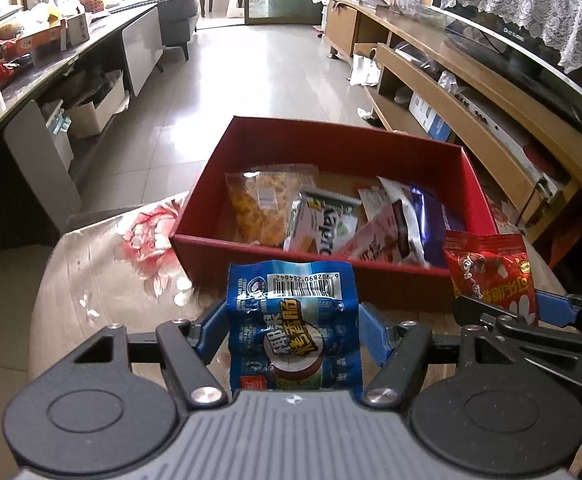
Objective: Organize snacks
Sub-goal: 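Lower both bags into the red box and open both grippers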
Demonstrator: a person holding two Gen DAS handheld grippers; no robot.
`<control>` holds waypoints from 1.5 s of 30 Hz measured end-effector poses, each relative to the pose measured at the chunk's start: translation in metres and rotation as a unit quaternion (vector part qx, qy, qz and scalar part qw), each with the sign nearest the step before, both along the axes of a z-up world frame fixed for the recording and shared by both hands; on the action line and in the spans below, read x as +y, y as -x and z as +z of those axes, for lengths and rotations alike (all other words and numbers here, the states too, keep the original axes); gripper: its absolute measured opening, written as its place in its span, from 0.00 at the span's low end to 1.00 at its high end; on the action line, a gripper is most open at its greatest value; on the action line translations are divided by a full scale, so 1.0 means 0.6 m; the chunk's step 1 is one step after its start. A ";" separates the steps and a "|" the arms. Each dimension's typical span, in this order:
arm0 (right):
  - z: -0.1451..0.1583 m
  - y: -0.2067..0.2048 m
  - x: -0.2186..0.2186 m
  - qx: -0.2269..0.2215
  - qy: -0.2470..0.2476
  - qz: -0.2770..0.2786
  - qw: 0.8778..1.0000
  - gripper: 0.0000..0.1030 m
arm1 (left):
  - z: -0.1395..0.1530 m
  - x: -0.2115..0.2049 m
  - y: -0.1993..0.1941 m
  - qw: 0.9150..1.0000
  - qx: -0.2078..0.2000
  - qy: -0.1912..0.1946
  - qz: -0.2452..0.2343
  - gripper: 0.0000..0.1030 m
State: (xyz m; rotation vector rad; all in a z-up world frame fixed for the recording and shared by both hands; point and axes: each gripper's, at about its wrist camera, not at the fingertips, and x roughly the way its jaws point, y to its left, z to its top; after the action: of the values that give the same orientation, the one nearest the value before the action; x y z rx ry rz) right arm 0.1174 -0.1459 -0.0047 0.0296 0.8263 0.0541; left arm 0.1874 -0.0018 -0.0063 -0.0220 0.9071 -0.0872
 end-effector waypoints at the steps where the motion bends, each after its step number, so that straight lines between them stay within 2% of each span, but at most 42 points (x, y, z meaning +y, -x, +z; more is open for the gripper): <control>1: 0.001 -0.005 0.000 -0.001 -0.001 0.000 1.000 0.56 | 0.000 0.000 -0.003 1.000 0.000 0.000 0.001 0.68; 24: 0.010 -0.111 -0.026 -0.007 -0.019 -0.016 1.000 0.56 | 0.009 -0.026 -0.116 1.000 -0.016 -0.011 0.024 0.67; 45: -0.020 -0.154 -0.018 0.012 -0.016 -0.012 1.000 0.58 | -0.031 -0.021 -0.163 0.999 0.006 -0.014 0.044 0.67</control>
State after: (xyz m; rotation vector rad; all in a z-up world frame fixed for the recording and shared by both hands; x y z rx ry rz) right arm 0.2101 -0.1567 -0.0165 0.0696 0.8482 0.0439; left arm 0.2849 -0.0146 -0.0252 -0.0362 0.9177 0.0069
